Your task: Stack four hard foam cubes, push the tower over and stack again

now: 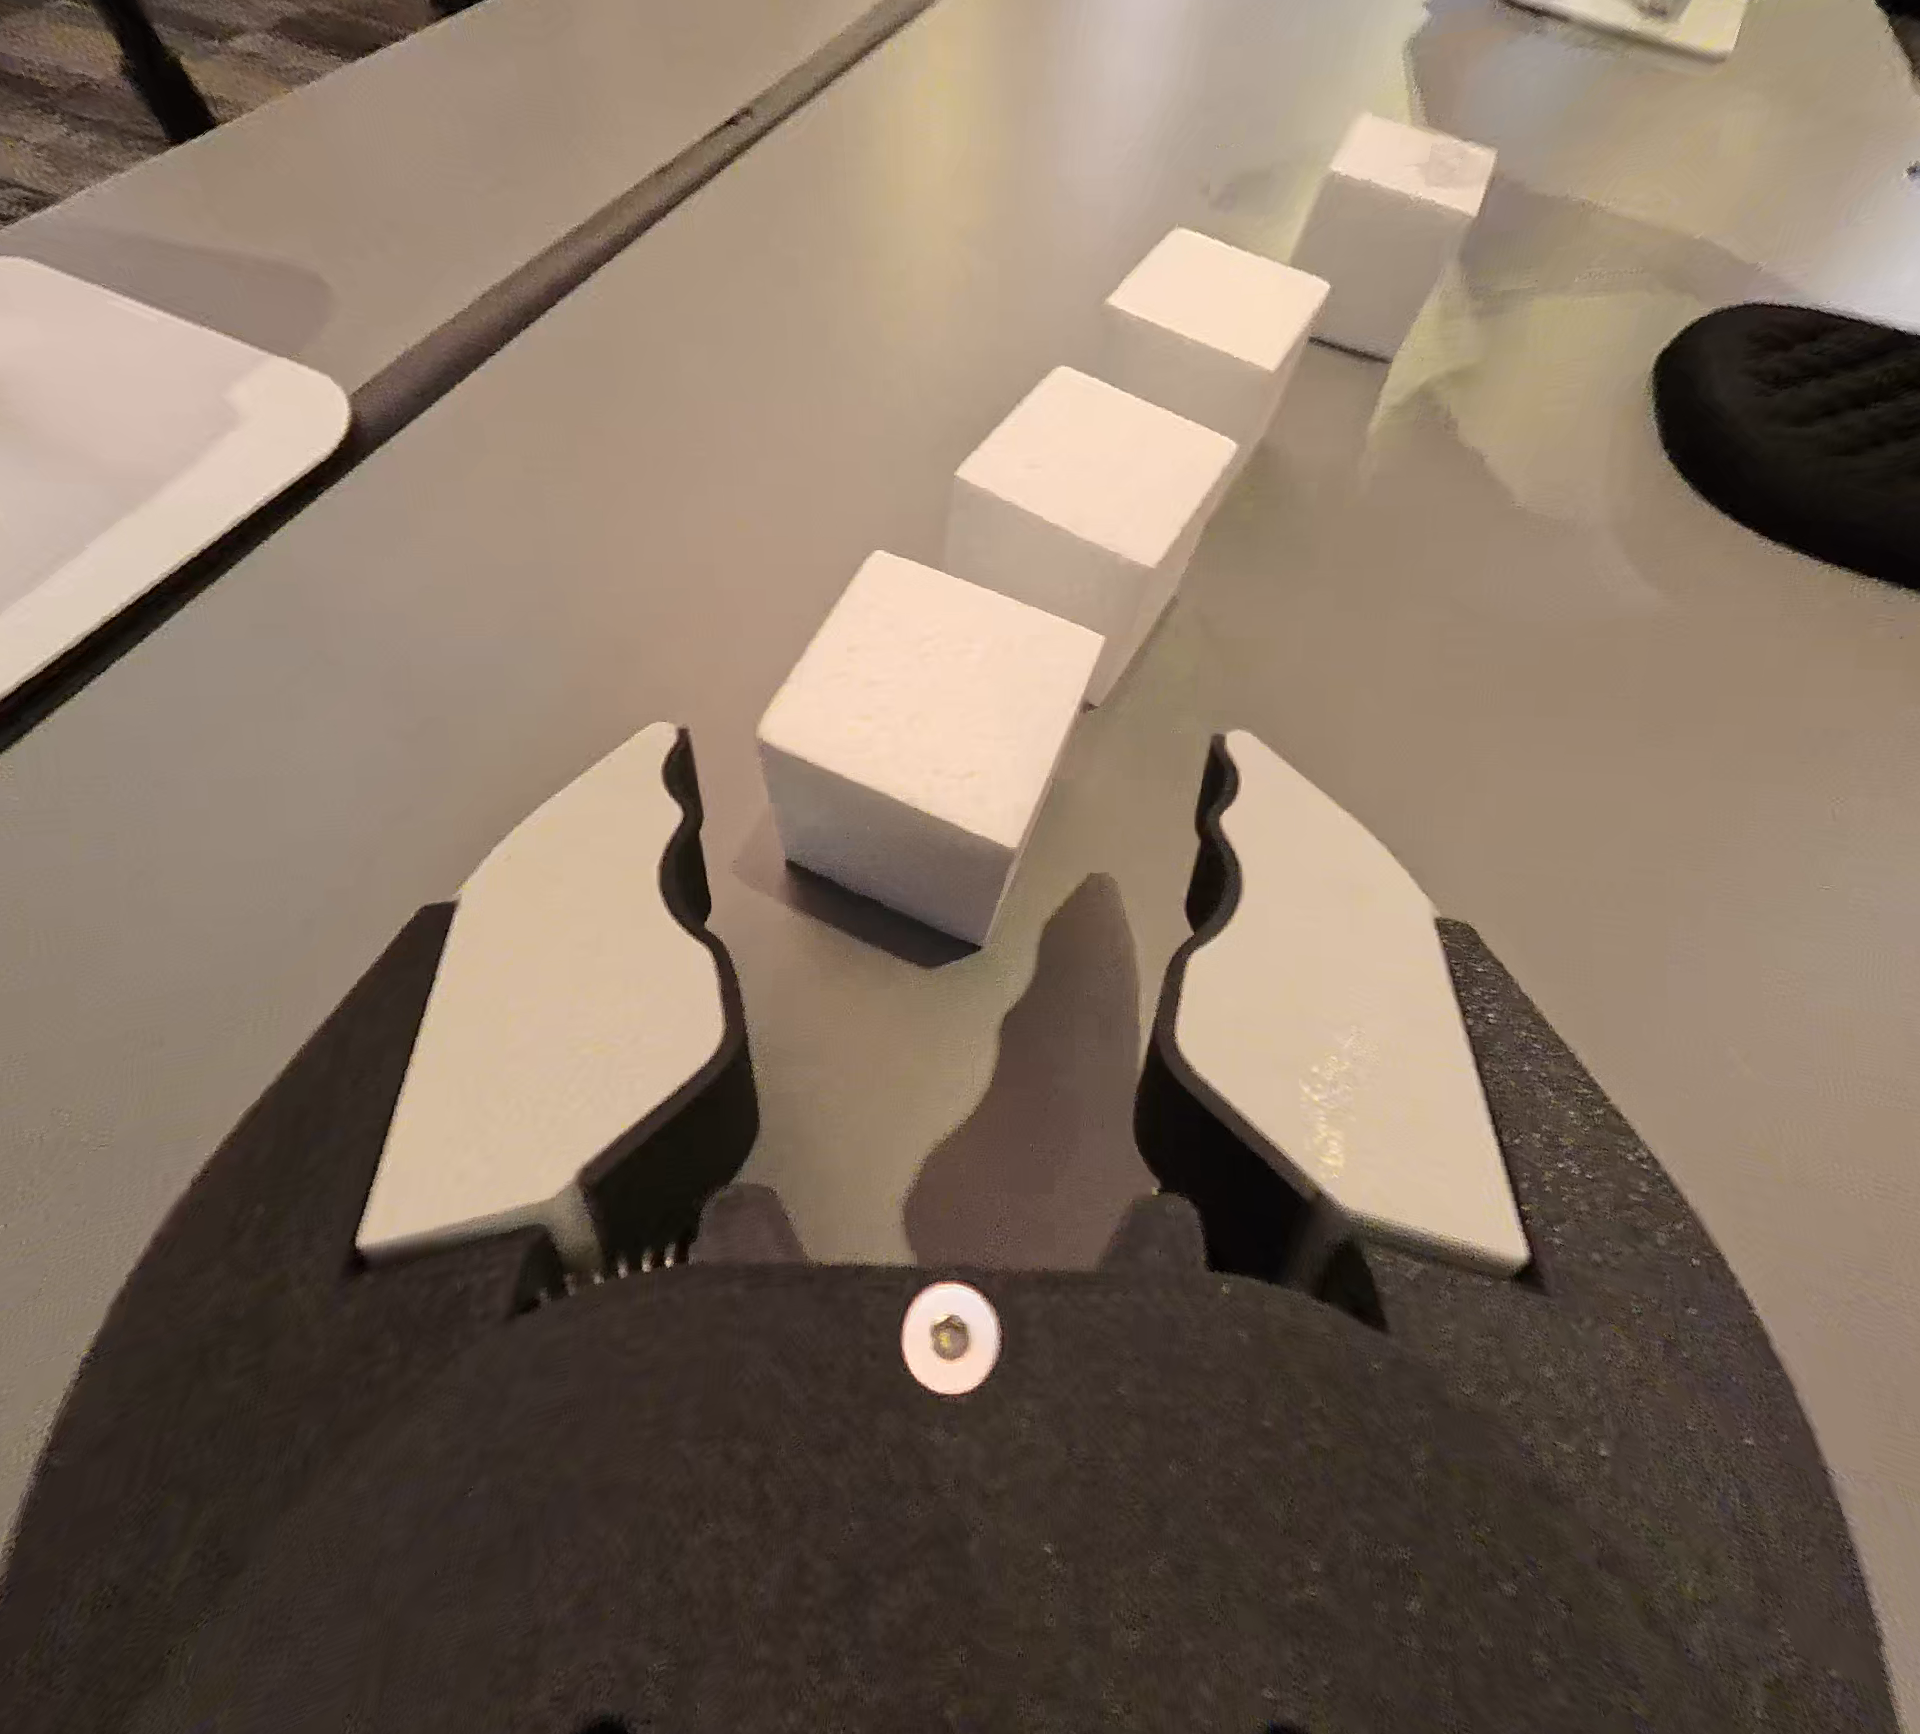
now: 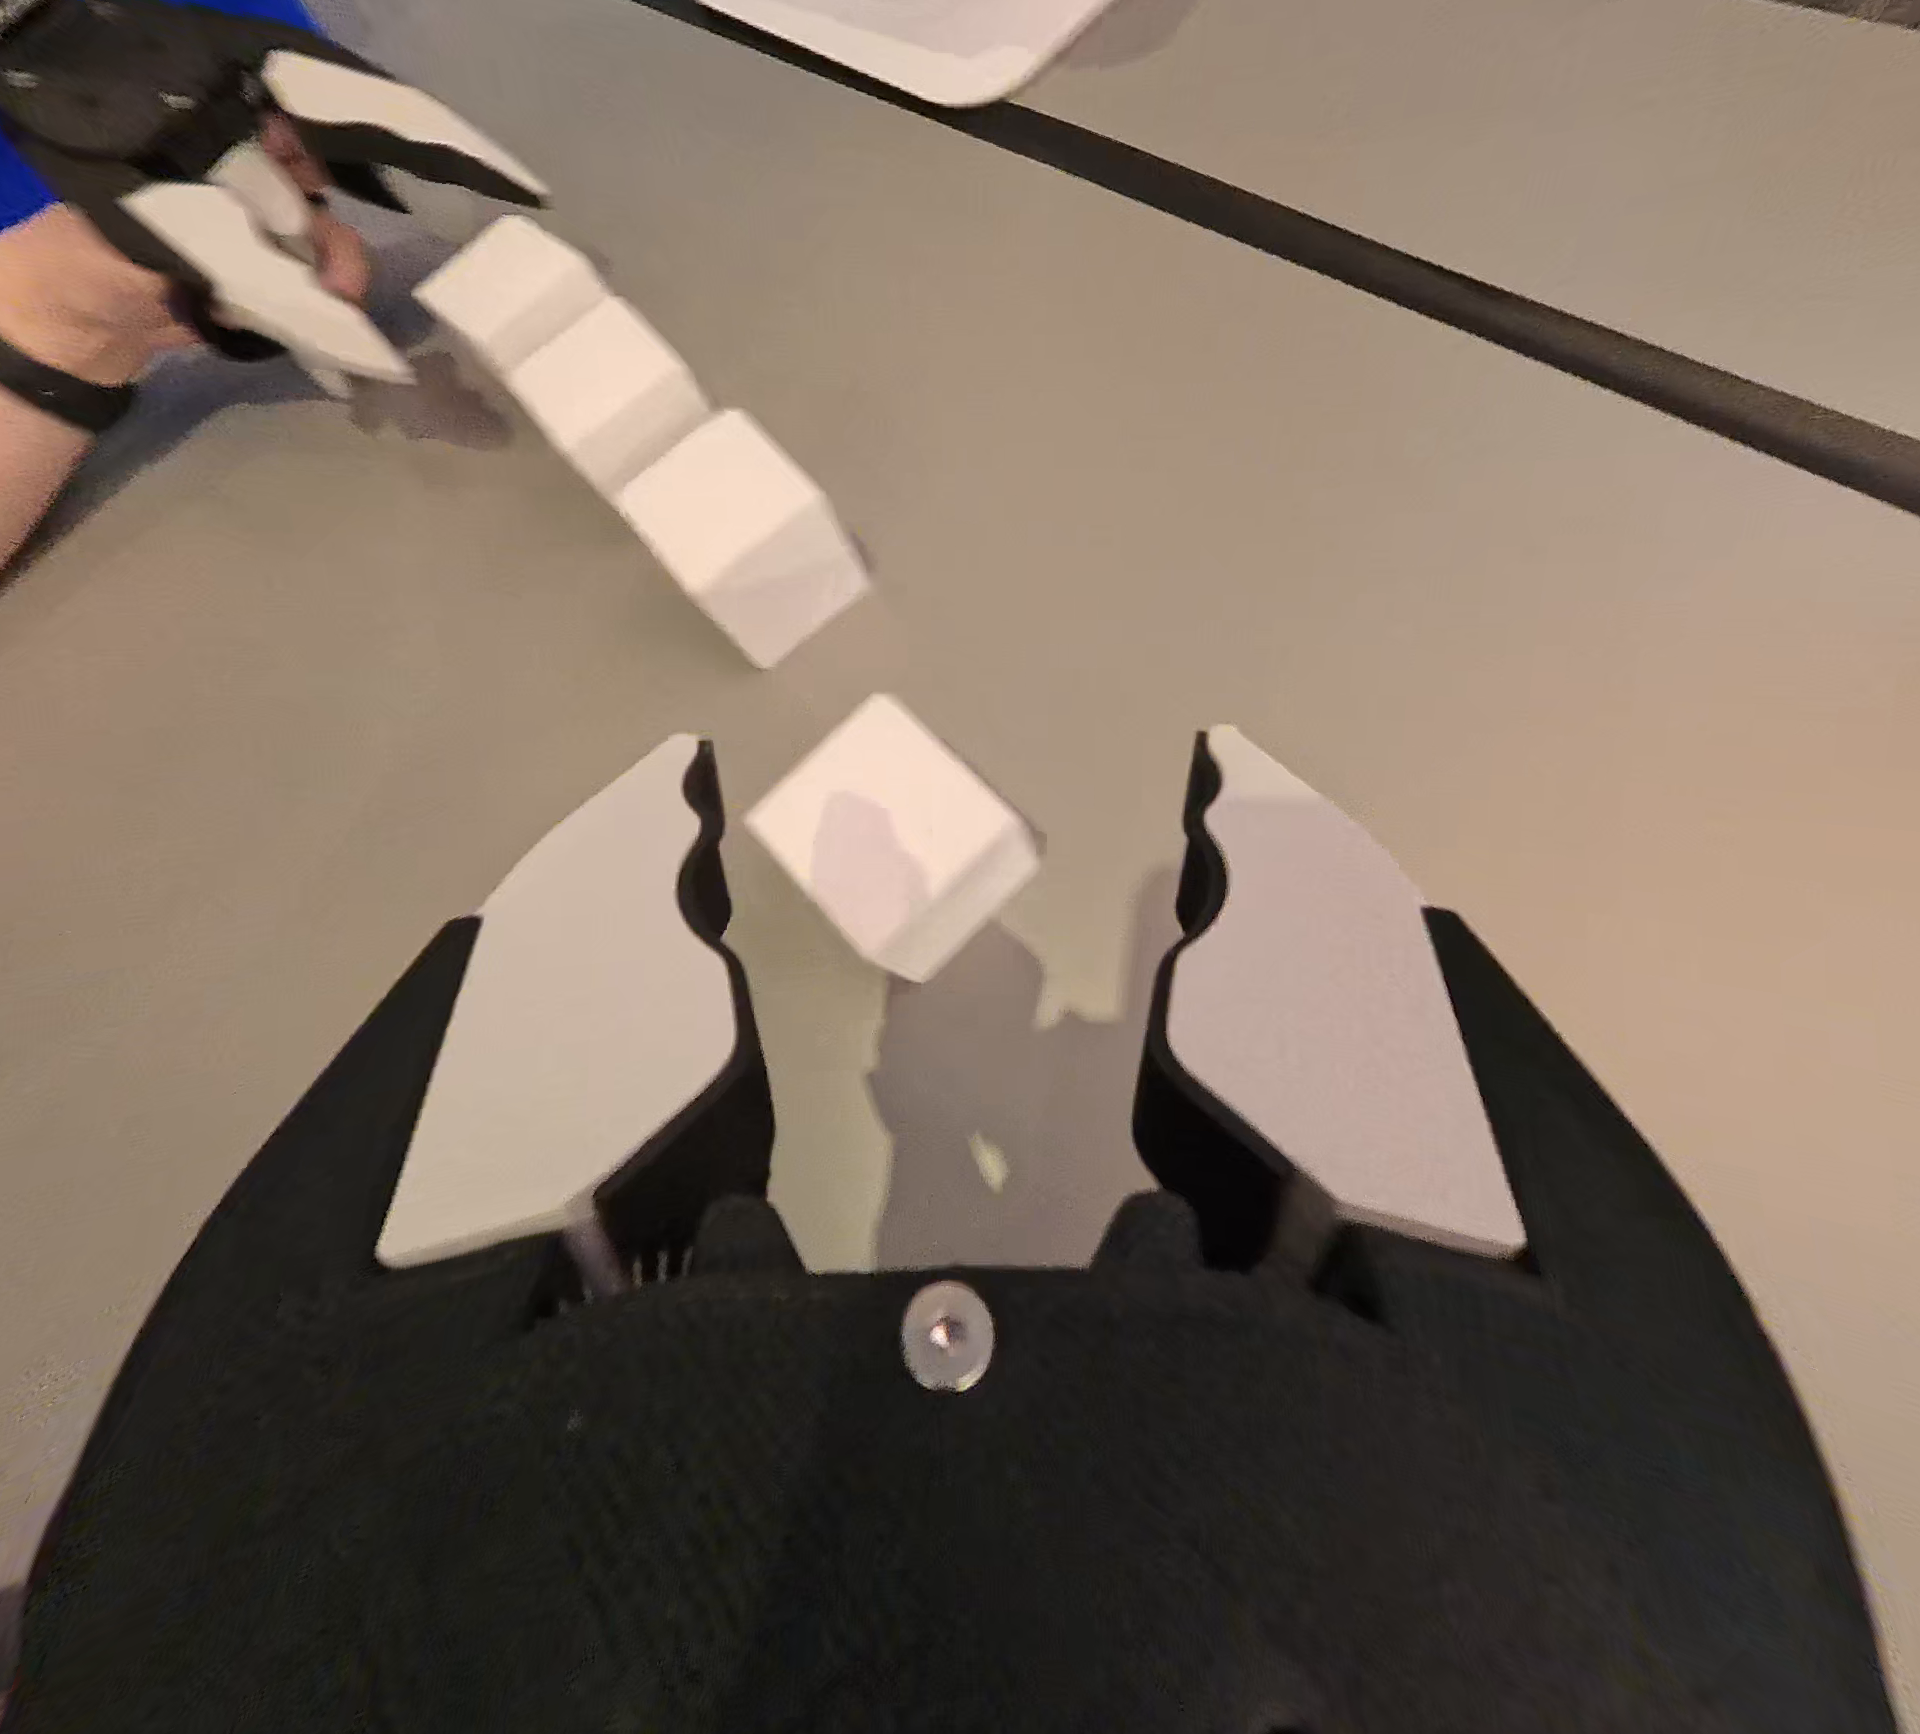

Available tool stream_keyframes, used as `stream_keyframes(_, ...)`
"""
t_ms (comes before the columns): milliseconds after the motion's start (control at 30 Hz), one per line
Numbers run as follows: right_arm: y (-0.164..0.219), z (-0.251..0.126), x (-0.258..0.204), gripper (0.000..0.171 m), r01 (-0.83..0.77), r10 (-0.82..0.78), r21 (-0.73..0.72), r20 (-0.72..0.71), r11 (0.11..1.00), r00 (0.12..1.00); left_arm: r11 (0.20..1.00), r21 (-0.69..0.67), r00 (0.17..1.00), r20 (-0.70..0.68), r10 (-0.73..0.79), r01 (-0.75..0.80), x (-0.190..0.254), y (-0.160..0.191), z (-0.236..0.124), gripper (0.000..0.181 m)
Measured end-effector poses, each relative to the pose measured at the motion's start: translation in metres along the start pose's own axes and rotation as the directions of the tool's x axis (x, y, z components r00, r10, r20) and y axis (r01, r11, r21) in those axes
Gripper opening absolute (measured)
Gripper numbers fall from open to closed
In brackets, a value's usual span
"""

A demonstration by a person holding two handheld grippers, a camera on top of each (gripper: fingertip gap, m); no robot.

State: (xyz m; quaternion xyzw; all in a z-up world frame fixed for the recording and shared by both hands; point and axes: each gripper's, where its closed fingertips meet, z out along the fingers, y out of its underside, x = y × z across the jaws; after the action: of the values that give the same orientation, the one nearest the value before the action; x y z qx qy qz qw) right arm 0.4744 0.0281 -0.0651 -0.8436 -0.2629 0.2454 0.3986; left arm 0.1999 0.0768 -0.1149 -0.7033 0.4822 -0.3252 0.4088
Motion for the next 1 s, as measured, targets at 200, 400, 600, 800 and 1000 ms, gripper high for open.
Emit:
stream_keyframes(200,0.029,0.003,-0.016,0.087,-0.005,0.016,0.044,-0.271,0.999,0.963,0.996,-0.049,0.996,0.061,0.071,-0.068,-0.007,-0.001,0.018,0.091)
stream_keyframes(400,0.045,0.012,-0.026,0.086,-0.175,0.212,0.121,-0.511,0.977,0.833,0.983,-0.144,0.990,0.068,0.126,-0.115,-0.010,0.008,0.030,0.078)
stream_keyframes(600,0.056,0.032,-0.017,0.082,-0.282,0.285,0.117,-0.673,0.952,0.683,0.989,-0.104,0.990,0.081,0.118,-0.109,-0.008,0.005,0.023,0.072)
stream_keyframes(800,0.072,0.044,-0.015,0.059,-0.340,0.306,0.077,-0.647,0.937,0.699,0.996,-0.059,0.988,0.138,0.072,-0.065,-0.024,-0.003,0.000,0.072)
stream_keyframes(1000,0.030,0.019,-0.011,0.059,-0.206,0.279,0.190,-0.585,0.960,0.762,0.999,-0.010,0.964,0.261,0.047,-0.046,-0.045,-0.036,-0.050,0.072)
